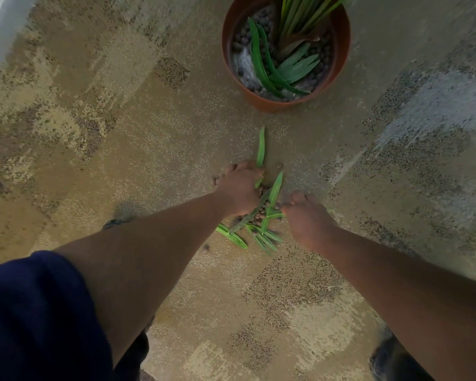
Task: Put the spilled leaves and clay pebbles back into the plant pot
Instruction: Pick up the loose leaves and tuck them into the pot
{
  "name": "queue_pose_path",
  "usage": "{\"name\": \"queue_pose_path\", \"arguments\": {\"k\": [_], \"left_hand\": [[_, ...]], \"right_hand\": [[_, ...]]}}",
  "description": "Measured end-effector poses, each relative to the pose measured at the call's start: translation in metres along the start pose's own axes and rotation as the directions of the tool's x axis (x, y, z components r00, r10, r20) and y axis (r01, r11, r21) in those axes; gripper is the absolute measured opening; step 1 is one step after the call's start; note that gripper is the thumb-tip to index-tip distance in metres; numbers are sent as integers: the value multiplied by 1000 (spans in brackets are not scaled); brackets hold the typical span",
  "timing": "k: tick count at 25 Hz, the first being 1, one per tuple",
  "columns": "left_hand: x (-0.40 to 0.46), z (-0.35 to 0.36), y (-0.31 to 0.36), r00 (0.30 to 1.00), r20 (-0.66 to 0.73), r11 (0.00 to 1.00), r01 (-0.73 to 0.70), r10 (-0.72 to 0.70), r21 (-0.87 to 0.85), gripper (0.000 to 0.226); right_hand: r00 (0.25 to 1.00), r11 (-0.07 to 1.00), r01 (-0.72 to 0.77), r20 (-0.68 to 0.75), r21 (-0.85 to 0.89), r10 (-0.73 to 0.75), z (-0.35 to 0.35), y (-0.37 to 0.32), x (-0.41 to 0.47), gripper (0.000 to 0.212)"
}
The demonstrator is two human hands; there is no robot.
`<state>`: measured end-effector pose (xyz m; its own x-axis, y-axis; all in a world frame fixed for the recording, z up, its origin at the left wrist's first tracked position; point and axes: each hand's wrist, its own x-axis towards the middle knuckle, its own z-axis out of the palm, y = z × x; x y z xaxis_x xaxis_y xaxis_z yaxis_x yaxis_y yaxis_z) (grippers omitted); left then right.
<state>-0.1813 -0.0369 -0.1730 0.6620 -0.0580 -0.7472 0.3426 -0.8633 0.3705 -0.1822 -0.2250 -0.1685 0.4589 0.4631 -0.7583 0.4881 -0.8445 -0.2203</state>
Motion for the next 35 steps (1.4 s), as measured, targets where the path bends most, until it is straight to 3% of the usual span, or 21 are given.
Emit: {"name": "queue_pose_path", "arguments": {"k": [4,7,10,13,18,22,27,30,35], "left_hand": [[-8,-4,-3,964,-258,968,-11,-57,-252,36],[-11,-11,-4,933,-305,888,35,-194,-459,14],[-15,-16,-6,935,-265,837,55,-234,-545,19],[-21,-17,-6,947,-222,812,63,-231,-580,37],[-27,-14,-6,949,-154,783,129,-276,-609,36],[-27,-13,-6,953,-133,781,139,-273,-609,31],[-29,-10,-1,962,-56,751,171,-266,-638,32],[-32,-10,1,963,-47,726,168,-266,-667,31],[-43,-18,8,959,-76,665,131,-273,-736,32]], "right_hand": [[999,999,-25,-32,-33,24,6,5,0,49],[997,999,-36,-66,6,37,15,8,-8,46],[994,988,-63,-75,141,74,22,8,-14,45],[990,957,-116,-45,267,132,26,8,-15,44],[963,925,-263,20,275,268,34,7,-9,34],[852,720,-470,50,510,520,38,-3,-3,29],[695,291,-510,189,809,694,34,-9,5,28],[652,228,-535,225,814,724,38,-8,9,24],[705,269,-376,86,887,704,18,-15,-7,16]]}}
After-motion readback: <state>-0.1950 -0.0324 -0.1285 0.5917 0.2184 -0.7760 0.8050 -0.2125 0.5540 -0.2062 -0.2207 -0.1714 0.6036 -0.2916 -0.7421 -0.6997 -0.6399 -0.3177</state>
